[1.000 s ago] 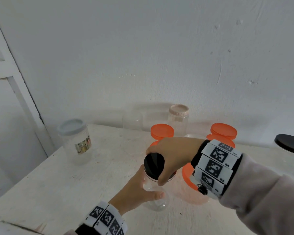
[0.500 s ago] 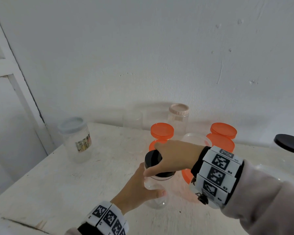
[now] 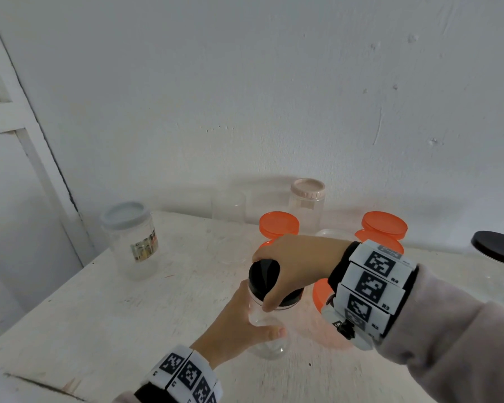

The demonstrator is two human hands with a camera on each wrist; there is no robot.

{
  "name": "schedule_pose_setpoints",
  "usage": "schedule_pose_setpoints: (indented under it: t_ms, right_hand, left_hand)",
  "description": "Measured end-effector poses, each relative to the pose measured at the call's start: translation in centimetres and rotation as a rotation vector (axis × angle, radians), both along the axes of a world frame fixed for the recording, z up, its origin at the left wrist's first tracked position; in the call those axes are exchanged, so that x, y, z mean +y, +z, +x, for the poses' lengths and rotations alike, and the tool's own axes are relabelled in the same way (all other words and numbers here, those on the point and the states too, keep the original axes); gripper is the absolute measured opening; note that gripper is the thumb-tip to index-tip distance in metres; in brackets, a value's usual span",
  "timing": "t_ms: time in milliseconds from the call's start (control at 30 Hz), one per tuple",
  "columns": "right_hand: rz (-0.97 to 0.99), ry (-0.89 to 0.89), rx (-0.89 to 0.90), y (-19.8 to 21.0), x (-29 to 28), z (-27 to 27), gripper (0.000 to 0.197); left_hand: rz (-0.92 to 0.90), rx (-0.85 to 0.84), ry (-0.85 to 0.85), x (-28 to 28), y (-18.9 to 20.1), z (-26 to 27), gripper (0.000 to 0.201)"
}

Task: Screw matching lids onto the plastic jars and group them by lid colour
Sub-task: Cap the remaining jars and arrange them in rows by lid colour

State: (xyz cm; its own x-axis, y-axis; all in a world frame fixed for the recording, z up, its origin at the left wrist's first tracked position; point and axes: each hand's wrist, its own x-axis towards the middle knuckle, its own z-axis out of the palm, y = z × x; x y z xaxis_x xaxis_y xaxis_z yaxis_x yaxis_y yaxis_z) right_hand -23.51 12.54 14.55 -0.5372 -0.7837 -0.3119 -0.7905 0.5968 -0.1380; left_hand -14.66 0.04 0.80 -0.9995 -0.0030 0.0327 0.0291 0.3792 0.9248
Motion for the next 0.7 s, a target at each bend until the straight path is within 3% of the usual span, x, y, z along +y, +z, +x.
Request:
schedule_pose_setpoints:
  t_ms: [300, 567, 700]
  right_hand:
    - [-0.098, 0.048, 0.048, -0.4, 0.3, 0.3, 0.053]
    - [-0.126, -0.113, 0.159, -1.9, 0.1, 1.0, 0.062]
    - [0.03, -0.032, -0.021, -0.4, 0.1, 0.4, 0.074]
  left_hand:
    - [-0.033, 0.034, 0.015, 0.2, 0.1, 0.0, 0.082]
    - [-0.022, 0.055, 0.04, 0.6, 0.3, 0.2, 0.087]
    - [-0.027, 0.034, 0.01, 0.2, 0.1, 0.0, 0.087]
